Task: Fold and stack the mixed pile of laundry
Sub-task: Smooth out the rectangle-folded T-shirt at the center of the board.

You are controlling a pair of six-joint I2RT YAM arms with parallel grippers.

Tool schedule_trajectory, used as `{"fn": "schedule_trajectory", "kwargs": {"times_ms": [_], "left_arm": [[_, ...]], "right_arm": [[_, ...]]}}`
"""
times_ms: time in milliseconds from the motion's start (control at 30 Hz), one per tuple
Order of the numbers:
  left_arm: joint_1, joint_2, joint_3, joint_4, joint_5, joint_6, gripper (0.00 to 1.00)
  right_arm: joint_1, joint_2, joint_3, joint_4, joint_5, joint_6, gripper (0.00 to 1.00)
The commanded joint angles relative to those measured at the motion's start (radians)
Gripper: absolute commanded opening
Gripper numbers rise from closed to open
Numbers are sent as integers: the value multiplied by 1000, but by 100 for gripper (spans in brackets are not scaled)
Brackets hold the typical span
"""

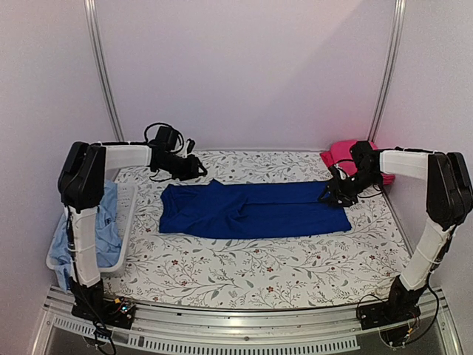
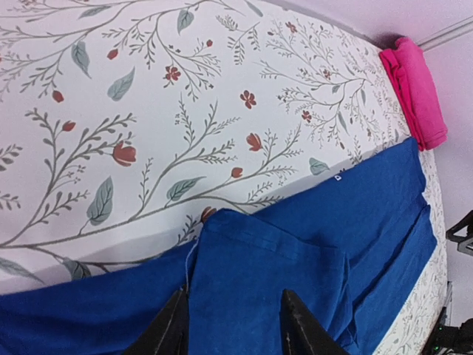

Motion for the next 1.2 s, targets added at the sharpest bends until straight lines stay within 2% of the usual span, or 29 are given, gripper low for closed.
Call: {"fn": "schedule_trajectory", "kwargs": {"times_ms": [0,267,433,533,667,833,1033,1167], "left_arm": [[-1,99,113,-9,43,107,41],[-1,241,239,-12,108,162,41],[-3,291,267,-27,134,175,38],[-3,302,260,-13,158,175,32],[-4,309,264,0,187,173,19],[-8,262,244,28,194,186,0],[-23,116,108,74,135,231,0],[-57,19,14,60,41,292,0]], "right_arm": [[-2,-34,-5,-15,9,-19,49],[-3,-74,-54,-19,34,-14,50],[-2,-86,-68,-21,46,-14,50],[-3,-86,-69,-21,47,-14,50],[-3,-82,-69,-20,45,-13,50],[-4,-78,-68,-20,45,-14,50],[-2,-77,-72,-14,41,-12,50],[-2,-73,-75,-5,34,-11,50]]}}
